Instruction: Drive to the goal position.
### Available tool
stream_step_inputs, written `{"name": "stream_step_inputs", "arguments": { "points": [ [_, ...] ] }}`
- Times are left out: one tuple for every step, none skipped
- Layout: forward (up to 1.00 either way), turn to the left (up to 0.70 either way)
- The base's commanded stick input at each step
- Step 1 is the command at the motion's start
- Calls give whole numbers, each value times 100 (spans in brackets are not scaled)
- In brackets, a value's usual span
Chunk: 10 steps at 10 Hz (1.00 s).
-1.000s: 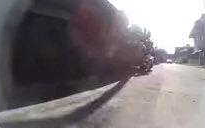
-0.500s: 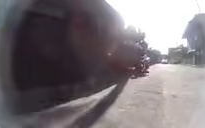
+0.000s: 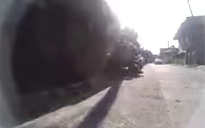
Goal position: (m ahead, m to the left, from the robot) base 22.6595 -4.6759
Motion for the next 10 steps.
{"name": "stream_step_inputs", "arguments": {
  "points": [
    [70,-35],
    [70,-35],
    [70,-35],
    [70,-30],
    [70,-16],
    [70,-3],
    [70,-3],
    [70,-3],
    [70,-3],
    [70,-3]
  ]
}}
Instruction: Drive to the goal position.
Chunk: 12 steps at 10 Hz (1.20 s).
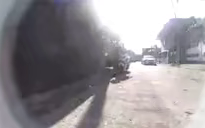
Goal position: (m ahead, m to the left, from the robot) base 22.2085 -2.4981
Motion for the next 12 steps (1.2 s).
{"name": "stream_step_inputs", "arguments": {
  "points": [
    [70,-3],
    [70,-3],
    [70,-3],
    [70,-3],
    [70,-3],
    [70,-3],
    [70,-3],
    [70,-12],
    [70,-25],
    [70,-35],
    [70,-35],
    [70,-35]
  ]
}}
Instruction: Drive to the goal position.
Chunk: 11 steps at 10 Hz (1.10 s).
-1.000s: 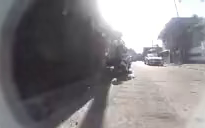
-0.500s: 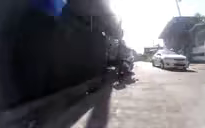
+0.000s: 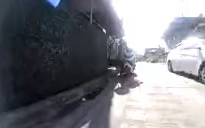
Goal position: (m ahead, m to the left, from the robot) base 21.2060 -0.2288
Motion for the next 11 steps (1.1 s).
{"name": "stream_step_inputs", "arguments": {
  "points": [
    [70,-35],
    [70,-35],
    [70,-35],
    [70,-35],
    [70,-35],
    [70,-35],
    [70,-35],
    [70,-35],
    [70,-35],
    [70,-35],
    [70,-35]
  ]
}}
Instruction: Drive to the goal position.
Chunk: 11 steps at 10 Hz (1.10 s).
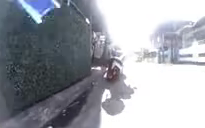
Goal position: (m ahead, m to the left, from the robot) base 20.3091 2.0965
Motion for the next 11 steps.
{"name": "stream_step_inputs", "arguments": {
  "points": [
    [70,-35],
    [70,-35],
    [70,-35],
    [70,-35],
    [70,-35],
    [70,-35],
    [70,-35],
    [70,-35],
    [70,-35],
    [70,-35],
    [64,-14]
  ]
}}
